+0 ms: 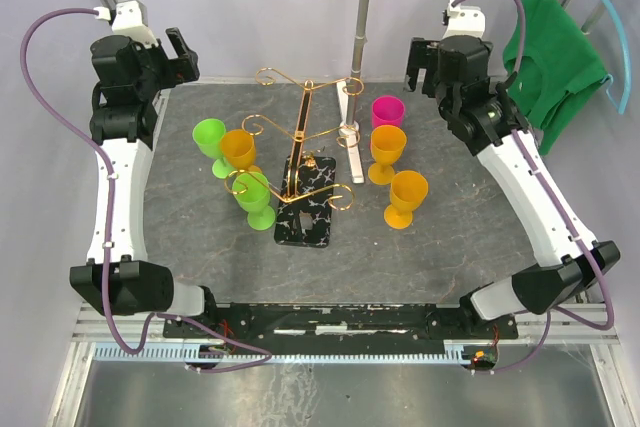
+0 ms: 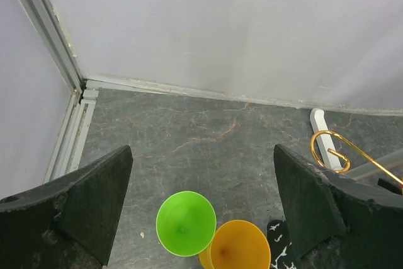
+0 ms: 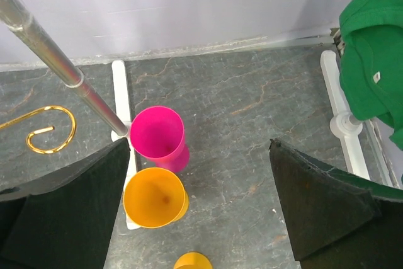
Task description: Place the wine glass upside down on the wine glass rack
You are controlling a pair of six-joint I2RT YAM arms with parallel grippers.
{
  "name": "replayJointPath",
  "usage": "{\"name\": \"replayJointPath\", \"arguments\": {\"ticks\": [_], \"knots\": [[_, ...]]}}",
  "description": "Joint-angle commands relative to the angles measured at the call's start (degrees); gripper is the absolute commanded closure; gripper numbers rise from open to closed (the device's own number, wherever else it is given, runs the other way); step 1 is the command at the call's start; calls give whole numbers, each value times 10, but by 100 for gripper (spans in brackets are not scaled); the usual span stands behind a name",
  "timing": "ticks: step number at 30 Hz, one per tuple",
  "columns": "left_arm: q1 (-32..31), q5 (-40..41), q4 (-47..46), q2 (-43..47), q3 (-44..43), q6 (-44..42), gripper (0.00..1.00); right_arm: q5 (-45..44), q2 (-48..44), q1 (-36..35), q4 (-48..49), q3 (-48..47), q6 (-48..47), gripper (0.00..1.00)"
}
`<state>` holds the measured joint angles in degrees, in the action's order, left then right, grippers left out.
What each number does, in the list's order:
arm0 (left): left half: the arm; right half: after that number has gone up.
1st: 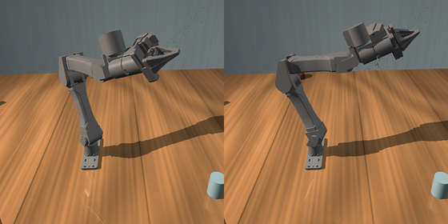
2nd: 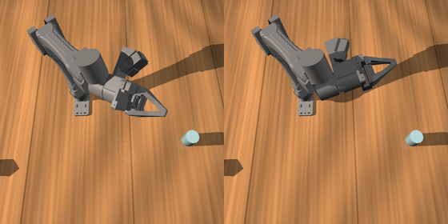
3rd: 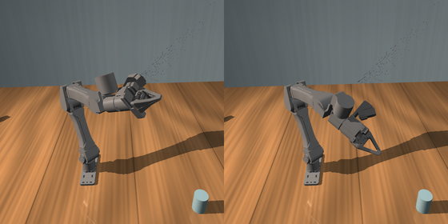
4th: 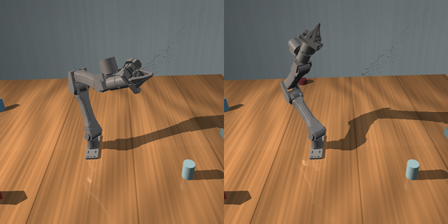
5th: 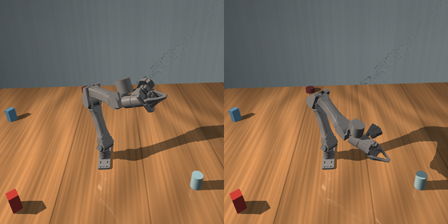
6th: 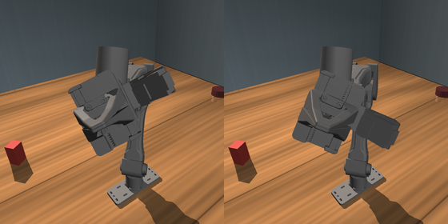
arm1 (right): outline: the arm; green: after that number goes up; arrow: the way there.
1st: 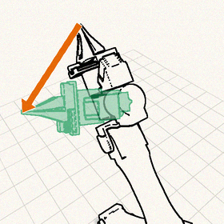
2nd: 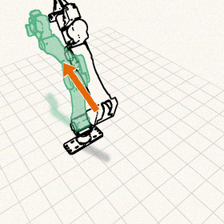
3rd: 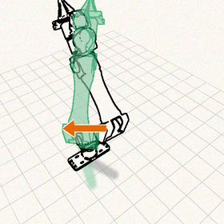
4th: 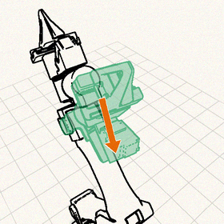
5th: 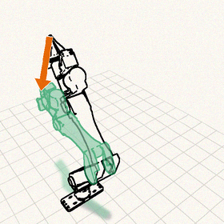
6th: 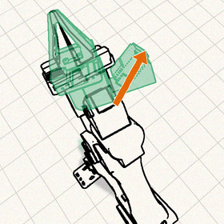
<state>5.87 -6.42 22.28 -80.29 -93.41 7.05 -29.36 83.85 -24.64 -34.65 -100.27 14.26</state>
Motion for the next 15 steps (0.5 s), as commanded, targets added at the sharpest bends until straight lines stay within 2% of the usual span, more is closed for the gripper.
{"name": "replayJointPath", "arguments": {"ticks": [1,4,6,12,15], "knots": [[-1,-7,-12,19,-2,-18,1,36,-44,-2,98,49,-78,0],[-1,-9,-12,19,-3,-17,1,122,-75,-3,136,107,-159,0],[-1,-9,-11,21,-4,-17,1,123,-81,-3,135,113,-149,0],[0,3,12,11,-28,-10,1,96,-28,-2,17,31,-137,0],[0,17,69,-23,-77,2,1,92,8,2,-38,-17,-135,0]]}}
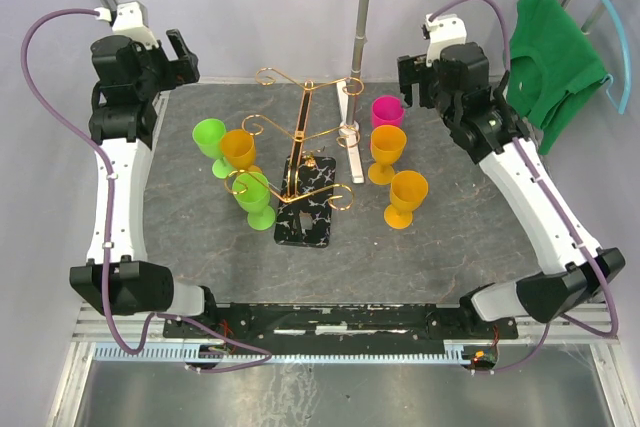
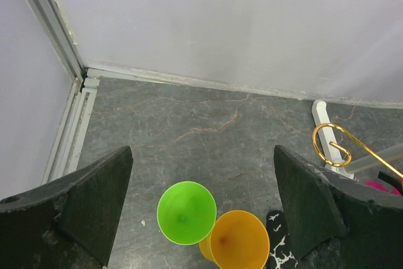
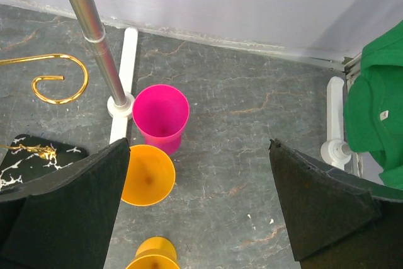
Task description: Place the wine glass upside down on the wine glass rack
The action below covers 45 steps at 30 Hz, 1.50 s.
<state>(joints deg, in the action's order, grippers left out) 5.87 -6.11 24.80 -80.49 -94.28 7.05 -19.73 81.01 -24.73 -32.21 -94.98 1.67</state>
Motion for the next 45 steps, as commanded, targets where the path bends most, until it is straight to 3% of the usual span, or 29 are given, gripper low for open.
{"name": "replayJointPath", "arguments": {"ticks": [1,6,13,23,35,39,45], "knots": [[0,19,70,-39,-100,5,1,-4,48,4,-79,-88,-4,0],[36,-4,155,-136,-187,36,1,12,79,12,-128,-138,13,0],[71,-39,196,-198,-202,59,1,9,57,24,-133,-109,11,0],[71,-14,182,-125,-28,42,1,-1,57,32,-127,-88,12,0],[69,4,146,-124,45,52,1,37,82,33,-126,-103,15,6],[69,-2,142,-140,48,52,7,33,78,32,-124,-97,14,6],[62,-13,123,-160,59,50,26,29,74,32,-120,-89,15,6]]}}
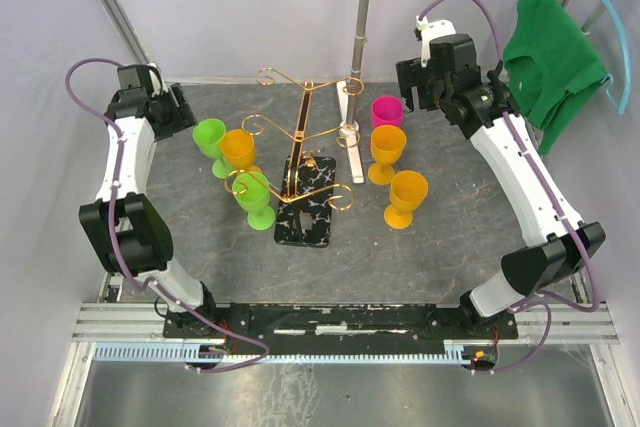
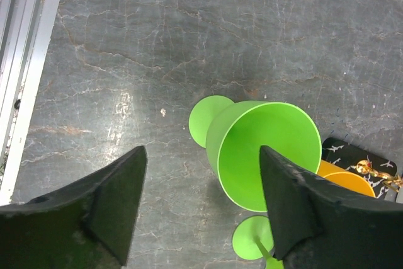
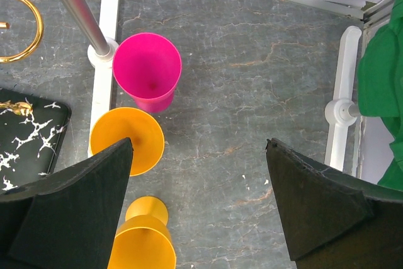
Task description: Place the wine glass upside down on the wine glass rack
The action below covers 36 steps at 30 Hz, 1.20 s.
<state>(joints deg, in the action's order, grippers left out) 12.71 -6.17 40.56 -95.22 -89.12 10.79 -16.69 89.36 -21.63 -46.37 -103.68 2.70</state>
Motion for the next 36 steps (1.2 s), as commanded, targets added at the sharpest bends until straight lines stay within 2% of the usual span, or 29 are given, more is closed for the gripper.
{"name": "replayJointPath", "arguments": {"ticks": [1,8,11,17,27,32,36], "knots": [[-9,-12,-35,-17,7,13,28,-3,-10,2,22,-2,4,6],[-16,-13,-43,-33,7,10,34,-4,-11,1,23,0,7,6],[-18,-10,-44,-38,7,7,40,-4,-12,2,25,5,9,6],[-18,-8,-43,-43,7,0,64,-4,-13,2,28,10,11,6],[-18,-10,-40,-50,2,-2,96,3,-13,1,33,9,13,6],[-17,32,-28,-49,-23,-1,97,27,-13,2,35,9,14,6],[-17,93,-13,-39,-79,-10,97,56,-12,1,40,2,22,6]]}}
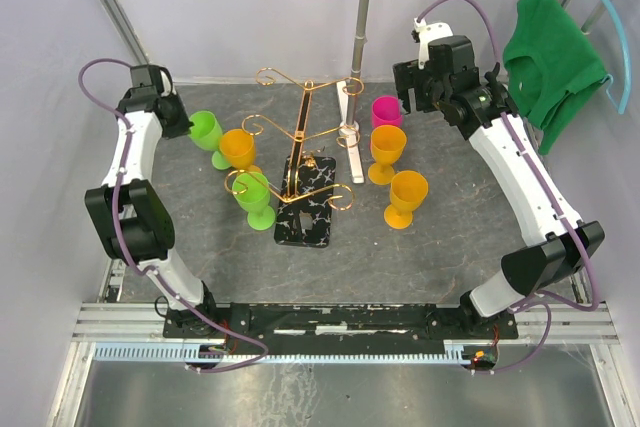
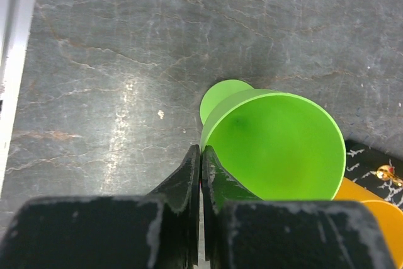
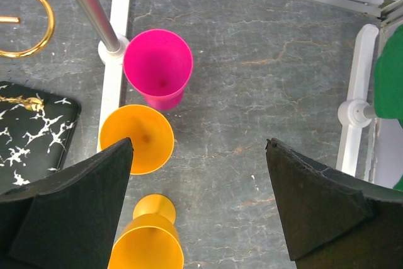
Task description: Place the wine glass upside down on the wine glass rack
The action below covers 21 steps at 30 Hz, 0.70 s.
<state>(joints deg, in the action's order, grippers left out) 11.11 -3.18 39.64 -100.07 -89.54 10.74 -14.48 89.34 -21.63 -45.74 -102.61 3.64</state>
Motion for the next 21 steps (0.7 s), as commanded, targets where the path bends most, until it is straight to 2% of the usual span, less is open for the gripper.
{"name": "replayJointPath", "arguments": {"ticks": [1,6,10,12,17,21], "knots": [[-1,81,-3,14,-91,-12,97,44,-11,1,36,-13,20,6],[-1,153,-23,43,-163,-35,97,107,-1,1,52,-23,104,6],[-3,111,-101,89,-163,-42,97,185,19,1,78,-28,191,6],[-9,96,-170,125,-128,-42,97,228,29,0,100,-36,234,6],[-57,108,-417,243,15,-76,97,325,44,0,209,-38,352,6],[-97,98,-530,289,84,-100,97,370,58,-3,285,-46,436,7]]}}
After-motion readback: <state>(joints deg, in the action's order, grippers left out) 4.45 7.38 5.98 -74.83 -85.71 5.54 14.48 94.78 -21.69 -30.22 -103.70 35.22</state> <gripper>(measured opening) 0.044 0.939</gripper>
